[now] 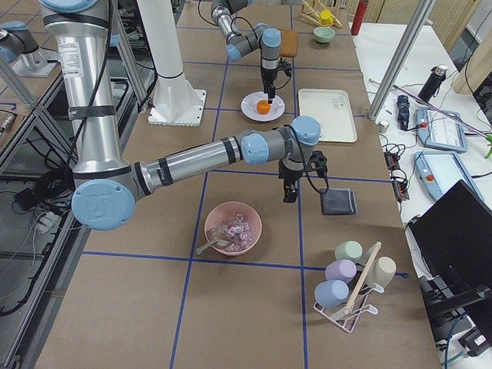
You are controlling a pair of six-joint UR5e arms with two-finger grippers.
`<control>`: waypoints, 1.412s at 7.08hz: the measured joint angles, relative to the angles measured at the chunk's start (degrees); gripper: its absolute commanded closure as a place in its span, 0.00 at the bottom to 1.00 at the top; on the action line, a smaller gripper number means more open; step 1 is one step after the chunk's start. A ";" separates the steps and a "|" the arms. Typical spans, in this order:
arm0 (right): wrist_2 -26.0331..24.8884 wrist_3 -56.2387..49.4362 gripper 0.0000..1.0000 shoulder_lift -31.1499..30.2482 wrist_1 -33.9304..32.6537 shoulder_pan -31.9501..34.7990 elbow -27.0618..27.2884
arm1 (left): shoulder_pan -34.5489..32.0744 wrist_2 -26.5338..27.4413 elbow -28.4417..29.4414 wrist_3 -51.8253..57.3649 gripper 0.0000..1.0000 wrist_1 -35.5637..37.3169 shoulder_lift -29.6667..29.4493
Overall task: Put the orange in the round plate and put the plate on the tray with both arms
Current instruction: 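Withdraw the left gripper while the right gripper reaches to the plate rim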
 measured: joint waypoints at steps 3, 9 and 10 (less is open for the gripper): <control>-0.16 28.26 0.00 3.30 14.82 -10.92 -0.44 | -7.92 -6.66 -13.70 10.61 0.01 0.00 14.39; -11.71 80.34 0.00 7.85 60.58 -28.79 -8.06 | -25.87 -18.11 -19.62 33.78 0.01 -0.10 30.82; -16.97 86.33 0.00 7.99 67.84 -32.21 -9.26 | -26.51 -18.38 -19.70 34.38 0.01 -0.09 31.31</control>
